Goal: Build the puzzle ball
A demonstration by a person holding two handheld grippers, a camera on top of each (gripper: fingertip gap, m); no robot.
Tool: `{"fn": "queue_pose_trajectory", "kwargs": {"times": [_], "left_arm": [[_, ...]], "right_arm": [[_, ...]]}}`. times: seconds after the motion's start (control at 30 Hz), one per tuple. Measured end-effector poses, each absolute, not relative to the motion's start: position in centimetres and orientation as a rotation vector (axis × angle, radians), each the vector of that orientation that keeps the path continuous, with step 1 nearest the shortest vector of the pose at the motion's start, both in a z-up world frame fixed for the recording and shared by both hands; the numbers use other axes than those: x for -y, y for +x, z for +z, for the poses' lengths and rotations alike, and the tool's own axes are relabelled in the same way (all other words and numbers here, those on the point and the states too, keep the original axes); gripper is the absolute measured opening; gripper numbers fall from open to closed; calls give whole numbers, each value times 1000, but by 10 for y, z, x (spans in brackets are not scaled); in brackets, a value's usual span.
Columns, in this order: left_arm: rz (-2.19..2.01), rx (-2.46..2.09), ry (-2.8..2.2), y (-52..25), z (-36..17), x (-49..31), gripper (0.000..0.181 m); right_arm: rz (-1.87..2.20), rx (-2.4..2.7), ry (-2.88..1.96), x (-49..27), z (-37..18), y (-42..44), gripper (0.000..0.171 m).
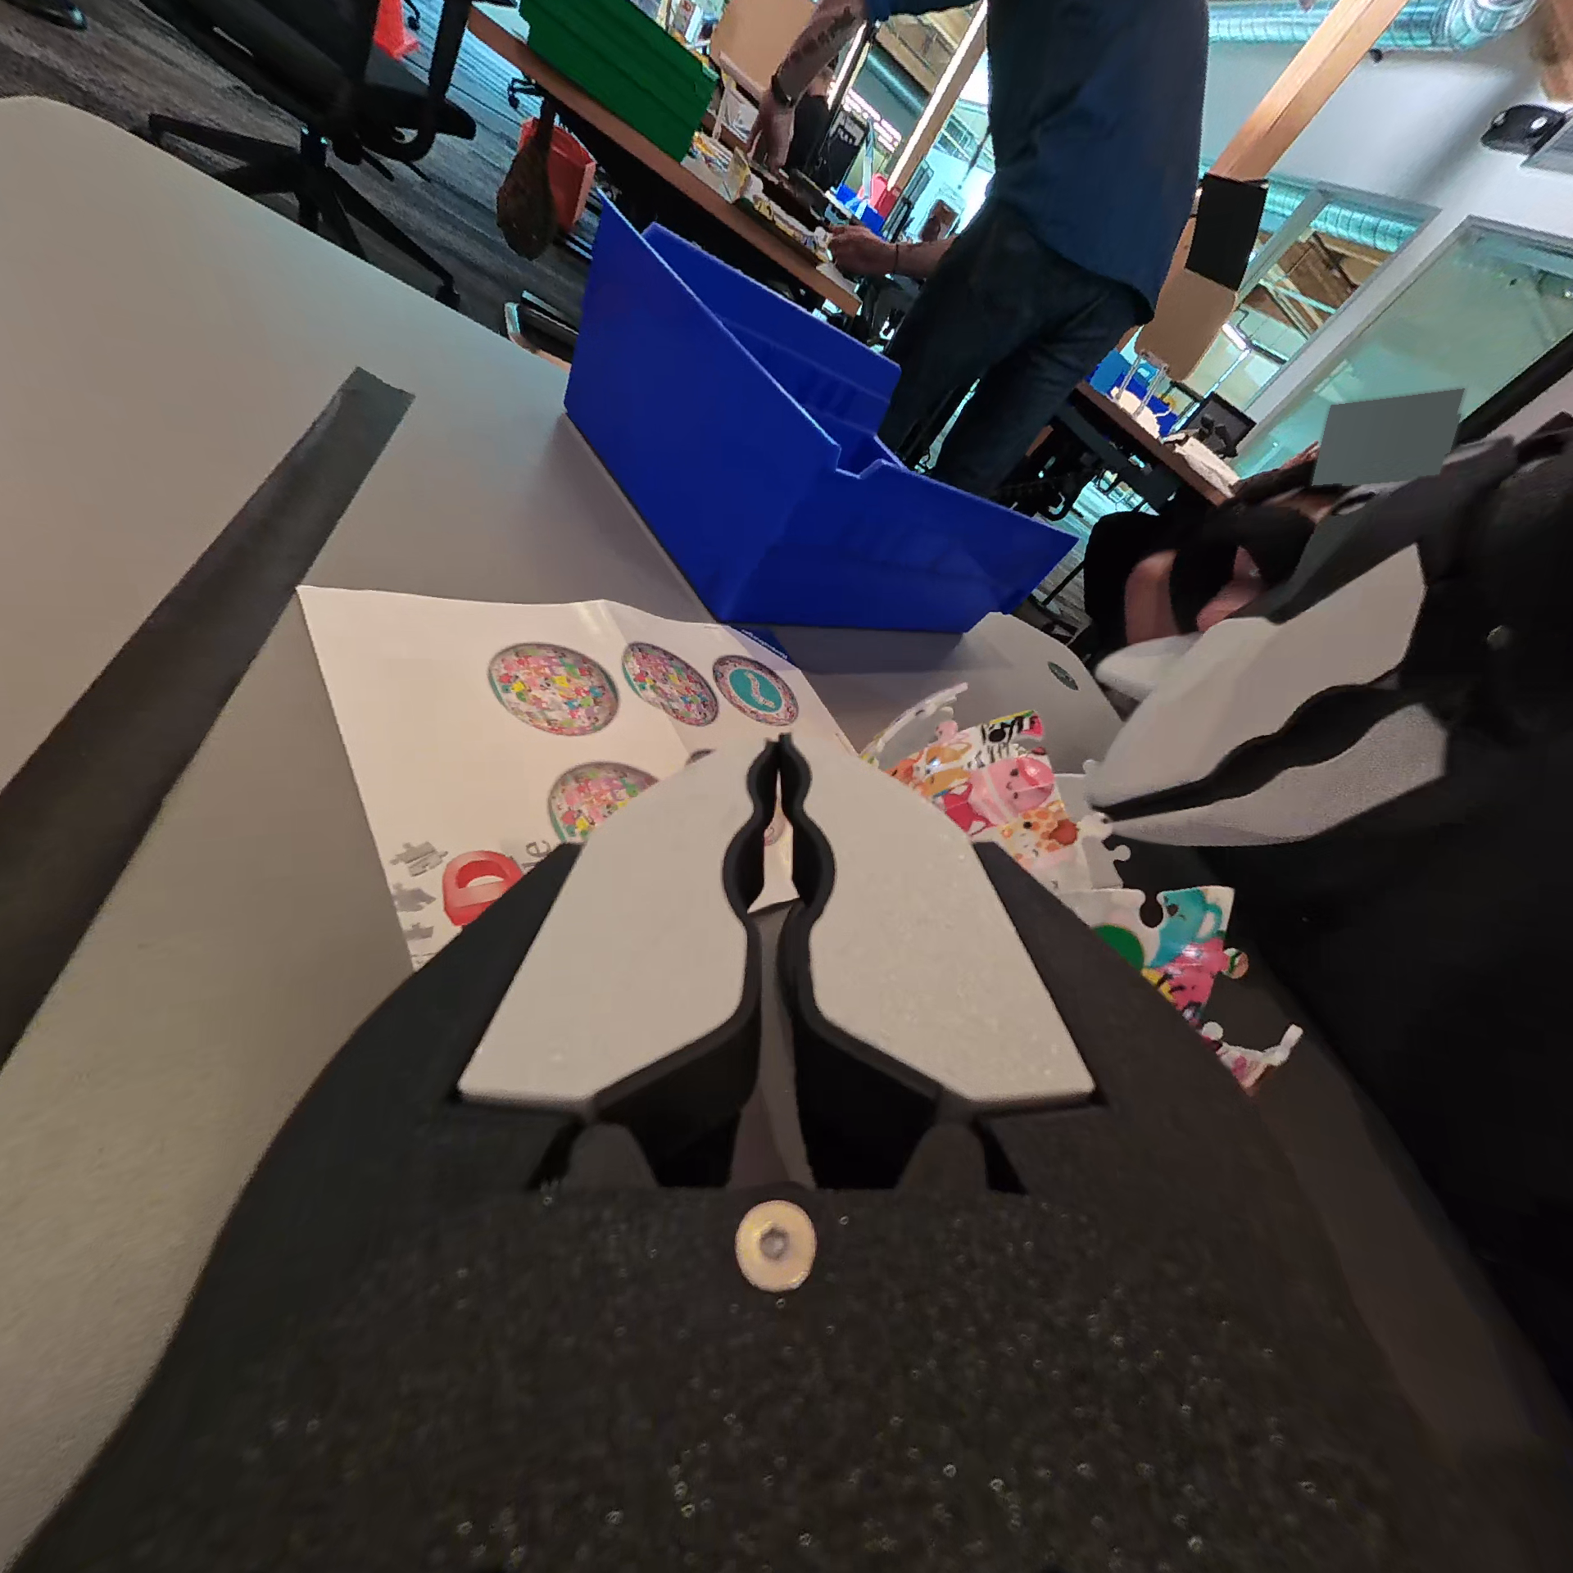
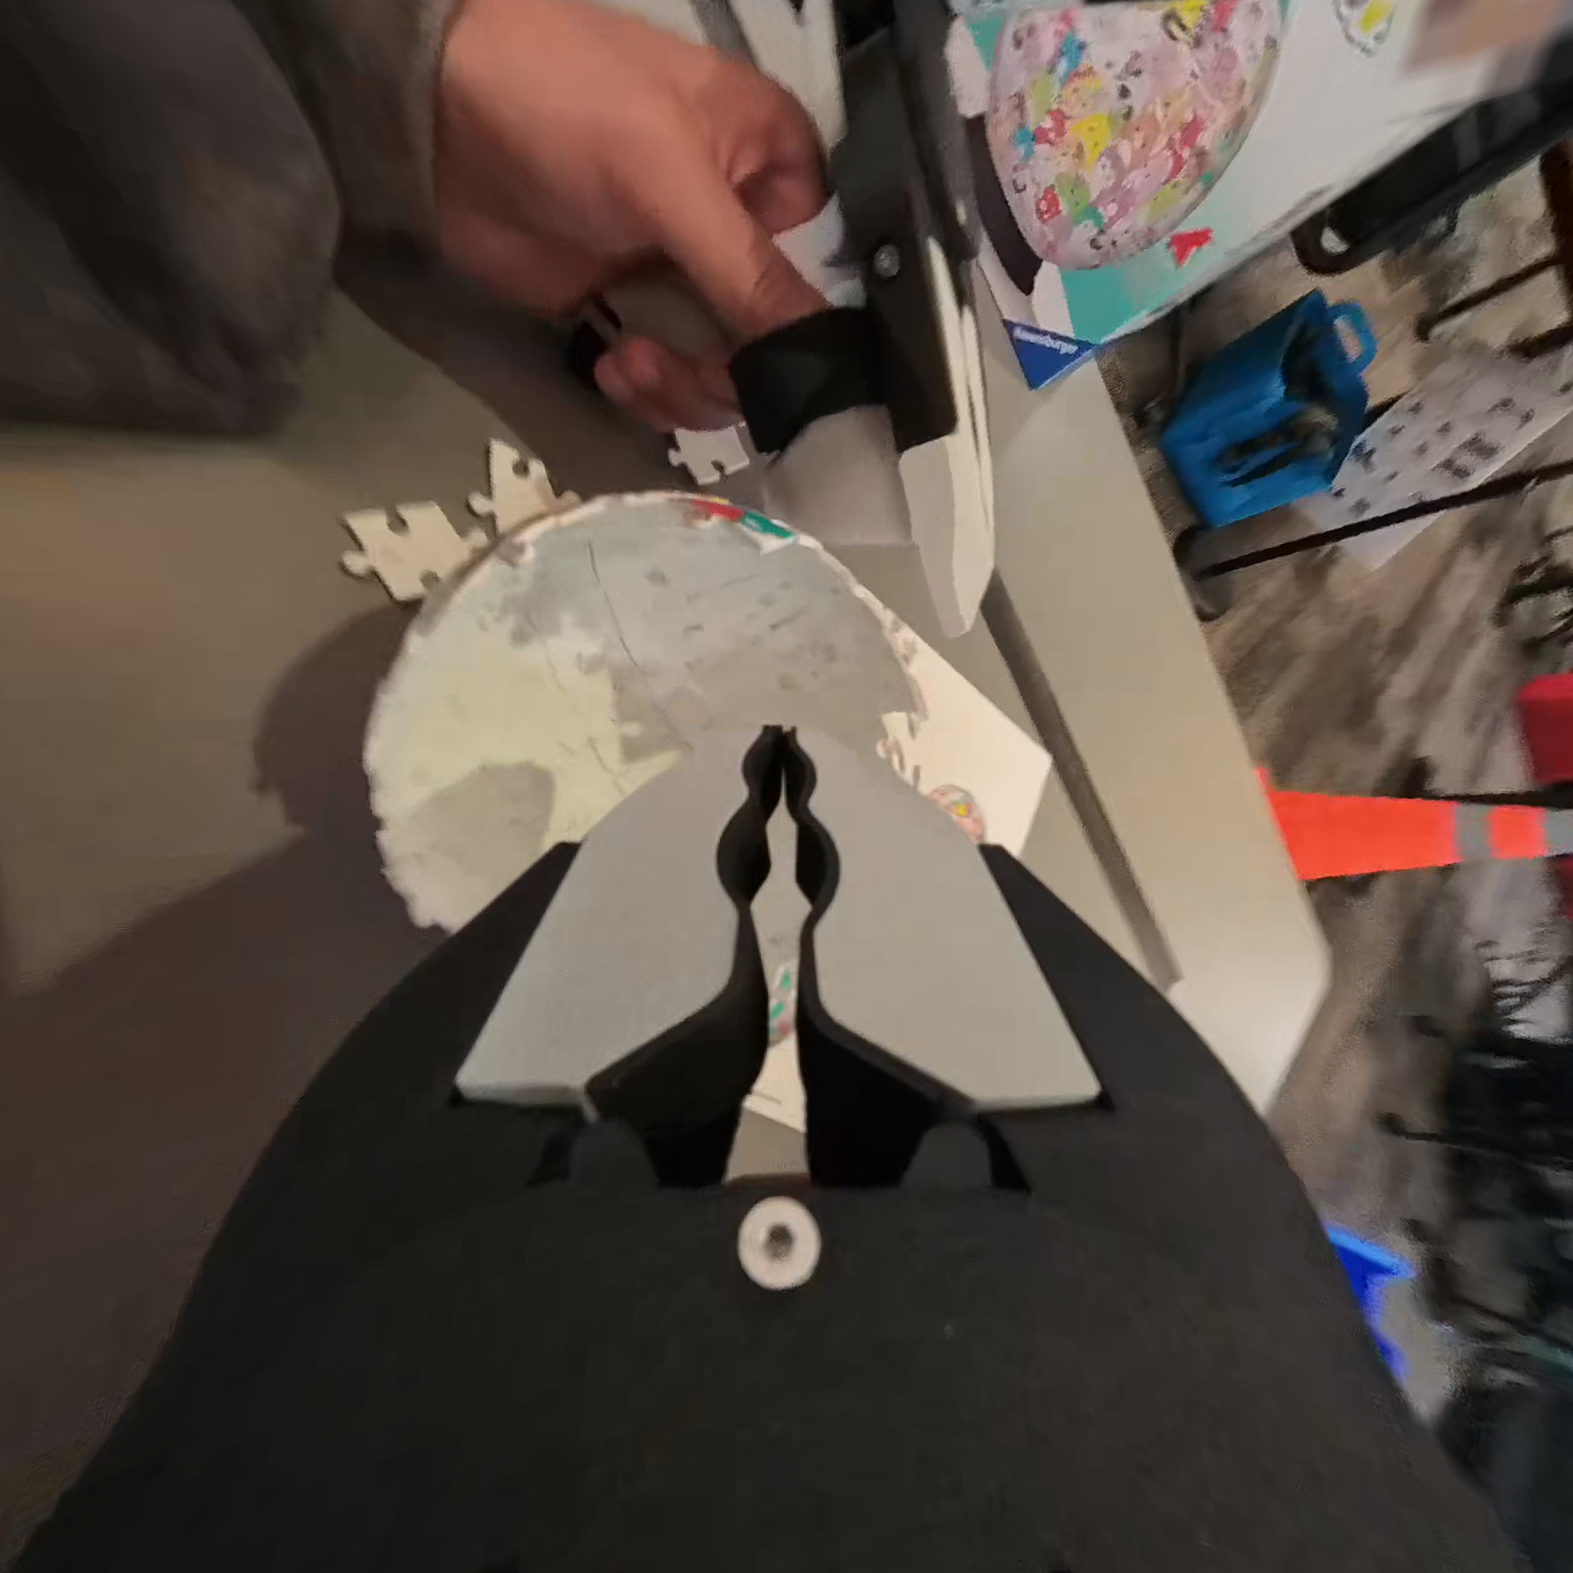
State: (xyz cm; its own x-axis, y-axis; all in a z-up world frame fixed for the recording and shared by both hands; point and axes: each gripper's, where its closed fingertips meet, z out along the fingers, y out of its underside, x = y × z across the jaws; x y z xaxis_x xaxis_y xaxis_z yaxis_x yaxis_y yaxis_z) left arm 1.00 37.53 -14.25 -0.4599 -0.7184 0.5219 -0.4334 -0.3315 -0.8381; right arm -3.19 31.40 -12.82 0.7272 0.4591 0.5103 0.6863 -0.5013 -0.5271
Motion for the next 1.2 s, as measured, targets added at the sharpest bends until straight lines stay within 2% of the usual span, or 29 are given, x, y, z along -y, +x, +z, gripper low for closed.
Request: {"fn": "queue_pose_trajectory", "kwargs": {"times": [0.13, 1.2], "left_arm": [[-1926, -1696, -1469, 4, -140, -367, 0], [-1900, -1789, -1453, 1, -147, -356, 0]], "right_arm": [[-455, 1013, -2163, -325, -138, -30, 0], [-681, 1112, -2095, -348, -159, -17, 0]]}}
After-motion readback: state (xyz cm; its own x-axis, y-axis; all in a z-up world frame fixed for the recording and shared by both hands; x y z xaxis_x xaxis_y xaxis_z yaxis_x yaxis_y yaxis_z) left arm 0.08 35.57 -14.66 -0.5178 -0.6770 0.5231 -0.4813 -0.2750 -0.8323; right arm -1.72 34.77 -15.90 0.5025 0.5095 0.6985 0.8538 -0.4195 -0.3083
